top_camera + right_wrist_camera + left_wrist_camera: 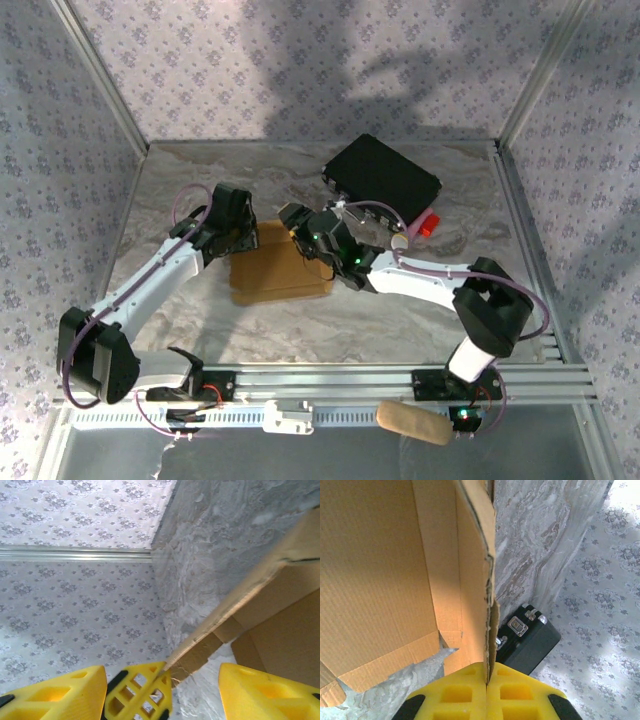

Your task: Fold the paper box

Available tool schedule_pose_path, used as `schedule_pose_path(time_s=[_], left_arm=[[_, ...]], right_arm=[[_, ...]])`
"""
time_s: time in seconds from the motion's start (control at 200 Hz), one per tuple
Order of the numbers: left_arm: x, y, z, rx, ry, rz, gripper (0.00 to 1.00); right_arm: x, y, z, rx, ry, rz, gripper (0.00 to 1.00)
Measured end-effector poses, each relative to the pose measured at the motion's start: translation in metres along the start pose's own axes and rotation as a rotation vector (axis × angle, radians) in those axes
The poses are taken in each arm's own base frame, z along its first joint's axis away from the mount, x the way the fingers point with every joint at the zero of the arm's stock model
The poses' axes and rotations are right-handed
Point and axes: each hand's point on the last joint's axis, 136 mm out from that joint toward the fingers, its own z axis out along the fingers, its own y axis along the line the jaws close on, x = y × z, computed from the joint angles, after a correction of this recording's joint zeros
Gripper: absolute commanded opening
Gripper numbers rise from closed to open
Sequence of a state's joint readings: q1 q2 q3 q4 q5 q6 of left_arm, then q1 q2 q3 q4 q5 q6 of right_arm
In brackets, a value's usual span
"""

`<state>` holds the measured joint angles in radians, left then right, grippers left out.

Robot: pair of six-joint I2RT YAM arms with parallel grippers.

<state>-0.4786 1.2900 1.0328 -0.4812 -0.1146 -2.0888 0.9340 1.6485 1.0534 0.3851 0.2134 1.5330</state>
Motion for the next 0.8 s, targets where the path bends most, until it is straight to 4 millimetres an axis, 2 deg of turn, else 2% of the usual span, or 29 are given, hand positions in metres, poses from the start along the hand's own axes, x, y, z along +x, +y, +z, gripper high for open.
schedule_pose_path(time_s=[0.125,0.365,0.425,0.48,0.525,0.58,0.67,0.745,0.8], left_arm=[[0.000,0.000,0.001,0.002,0.004,-0.001,0.00],[0.003,0.001,0.001,-0.003,0.019,-0.001,0.00],[0.003,0.001,0.001,-0.004,0.019,-0.001,0.00],[0.003,0.002,0.001,-0.005,0.022,-0.001,0.00],[0.004,0.001,0.001,-0.002,0.023,-0.002,0.12],[0.005,-0.001,0.000,0.008,0.031,0.006,0.32],[0.005,0.001,-0.004,0.009,0.053,0.047,0.58],[0.000,-0.007,-0.012,0.035,0.067,0.128,0.71],[-0.007,-0.016,-0.022,0.064,0.057,0.216,0.72]], right_arm=[[0.003,0.002,0.013,-0.020,0.000,0.047,0.53],[0.004,-0.019,0.030,0.012,-0.013,0.092,0.42],[0.002,-0.019,0.032,0.011,-0.022,0.105,0.35],[0.001,-0.018,0.033,0.008,-0.027,0.116,0.22],[0.000,-0.018,0.033,0.013,-0.033,0.122,0.12],[-0.002,-0.020,0.034,0.022,-0.035,0.132,0.00],[-0.008,-0.023,0.034,0.038,-0.044,0.160,0.00],[-0.017,-0.030,0.032,0.074,-0.053,0.168,0.00],[-0.025,-0.032,0.028,0.098,-0.062,0.171,0.00]])
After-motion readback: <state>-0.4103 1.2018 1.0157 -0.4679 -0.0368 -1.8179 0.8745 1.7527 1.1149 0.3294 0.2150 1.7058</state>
